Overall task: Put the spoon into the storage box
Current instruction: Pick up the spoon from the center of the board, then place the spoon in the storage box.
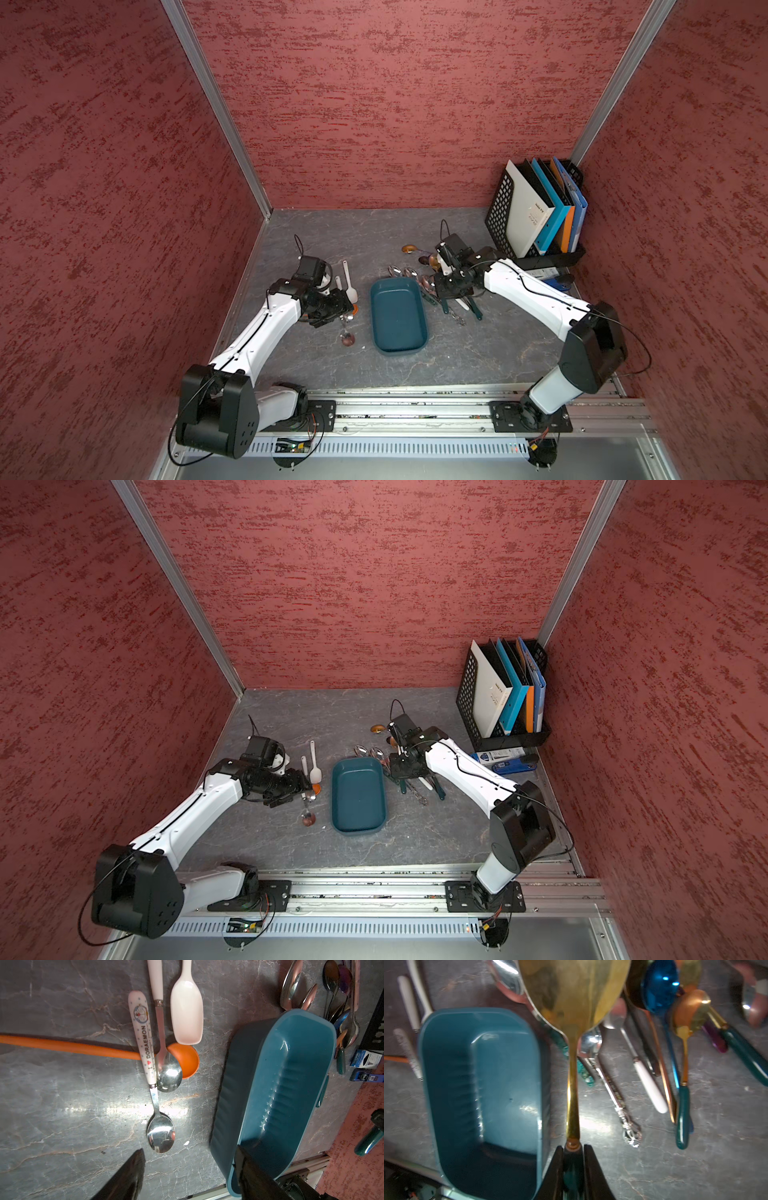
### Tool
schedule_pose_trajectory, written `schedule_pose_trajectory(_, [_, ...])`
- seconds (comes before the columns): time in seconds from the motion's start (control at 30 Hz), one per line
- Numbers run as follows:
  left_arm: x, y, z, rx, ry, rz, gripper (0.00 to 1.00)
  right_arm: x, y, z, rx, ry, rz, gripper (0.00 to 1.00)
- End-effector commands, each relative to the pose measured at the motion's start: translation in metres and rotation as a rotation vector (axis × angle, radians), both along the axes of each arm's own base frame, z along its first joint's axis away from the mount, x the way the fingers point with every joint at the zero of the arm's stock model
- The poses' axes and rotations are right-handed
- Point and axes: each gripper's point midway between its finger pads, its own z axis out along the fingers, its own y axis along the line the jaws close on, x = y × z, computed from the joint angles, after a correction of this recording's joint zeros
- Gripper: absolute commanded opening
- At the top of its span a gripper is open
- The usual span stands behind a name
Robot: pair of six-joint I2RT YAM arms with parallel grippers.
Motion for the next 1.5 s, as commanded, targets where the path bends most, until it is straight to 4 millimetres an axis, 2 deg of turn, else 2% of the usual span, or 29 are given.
schedule_pose_trajectory(0.0, [0.002, -0.002, 0.007, -0.043, -0.036, 0.01, 0.72, -0.009, 0.023, 0.001, 0.019, 0.029, 0.023, 0.16])
schedule_pose_trajectory(0.27, [-0.004, 0.003, 0.006, -0.022, -0.037, 0.003, 0.72, -0.026, 0.052, -0.016, -0.021, 0.056, 0.09, 0.16])
schedule_pose_trajectory(0.63, [-0.006, 0.002, 0.006, -0.025, -0.038, -0.007, 0.72, -0.028, 0.058, -0.033, -0.075, 0.132, 0.131, 0.19])
schedule_pose_trajectory(0.8, [-0.005, 0.0, 0.009, -0.034, -0.046, -0.012, 0.72, -0.021, 0.052, -0.032, -0.156, 0.158, 0.16, 0.21])
schedule_pose_trajectory(0.97, [-0.002, -0.002, 0.011, -0.034, -0.046, -0.028, 0.72, -0.027, 0.059, -0.041, -0.147, 0.229, 0.188, 0.21])
schedule_pose_trajectory(1.2, [0.005, -0.004, 0.011, -0.026, -0.042, -0.05, 0.72, -0.022, 0.065, -0.052, -0.134, 0.239, 0.185, 0.19])
schedule_pose_trajectory(1.33, [0.007, -0.012, 0.012, 0.011, -0.04, -0.106, 0.72, -0.012, 0.065, -0.049, -0.129, 0.211, 0.177, 0.19])
schedule_pose_trajectory(1.47, [0.011, -0.03, 0.01, 0.076, -0.024, -0.197, 0.73, 0.0, 0.057, -0.033, -0.105, 0.175, 0.162, 0.21])
